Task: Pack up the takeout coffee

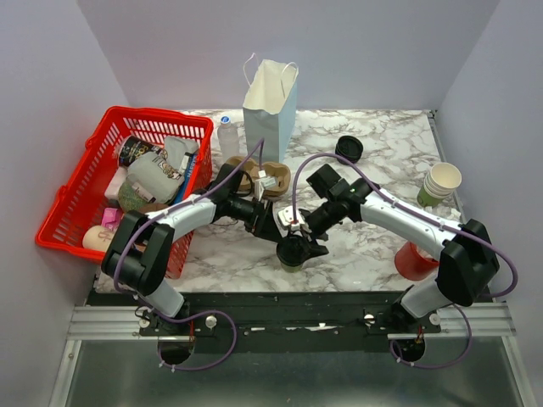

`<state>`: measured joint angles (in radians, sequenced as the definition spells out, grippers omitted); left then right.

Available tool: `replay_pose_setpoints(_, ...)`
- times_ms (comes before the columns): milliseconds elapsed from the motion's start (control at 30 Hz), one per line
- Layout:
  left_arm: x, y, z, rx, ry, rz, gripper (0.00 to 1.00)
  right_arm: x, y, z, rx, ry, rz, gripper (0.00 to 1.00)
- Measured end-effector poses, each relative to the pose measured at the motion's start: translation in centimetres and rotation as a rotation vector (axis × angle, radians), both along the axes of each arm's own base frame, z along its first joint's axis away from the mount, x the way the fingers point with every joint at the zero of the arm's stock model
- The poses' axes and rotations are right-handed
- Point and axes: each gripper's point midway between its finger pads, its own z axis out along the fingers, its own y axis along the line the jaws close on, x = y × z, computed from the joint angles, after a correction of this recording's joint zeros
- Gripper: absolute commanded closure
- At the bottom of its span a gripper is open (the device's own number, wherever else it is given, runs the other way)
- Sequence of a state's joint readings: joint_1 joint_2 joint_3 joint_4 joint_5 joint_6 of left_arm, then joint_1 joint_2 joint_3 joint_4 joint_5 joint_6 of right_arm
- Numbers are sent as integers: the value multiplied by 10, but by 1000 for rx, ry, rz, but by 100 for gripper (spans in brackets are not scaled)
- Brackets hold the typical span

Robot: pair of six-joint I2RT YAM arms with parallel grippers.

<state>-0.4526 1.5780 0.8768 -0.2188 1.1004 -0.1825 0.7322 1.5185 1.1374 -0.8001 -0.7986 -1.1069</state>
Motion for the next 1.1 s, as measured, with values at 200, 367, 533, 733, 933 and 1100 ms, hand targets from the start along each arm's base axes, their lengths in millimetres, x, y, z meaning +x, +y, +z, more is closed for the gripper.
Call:
replay_pose_setpoints(200,-1,0,-10,11,37,0,21,0,0,-1,-11,2,-11,18)
replay_pose_setpoints(367,-2,-1,-13,-21,33,1,22,0,0,-2,-23,9,-31,19)
replay_pose_setpoints(533,0,-2,-15,-49,15,12,24,2,1,-3,-40,22,-80,20)
replay_pose_setpoints(733,3,-4,-15,-81,-37,14,16,0,2,-4,-28,17,-118,20)
replay_pose_setpoints(933,4,-5,2,-109,-128,37,10,4,6,-3,-18,1,-140,20)
replay_pose_setpoints(1100,-2,-4,11,-118,-176,15,10,7,7,-4,-21,1,-157,21)
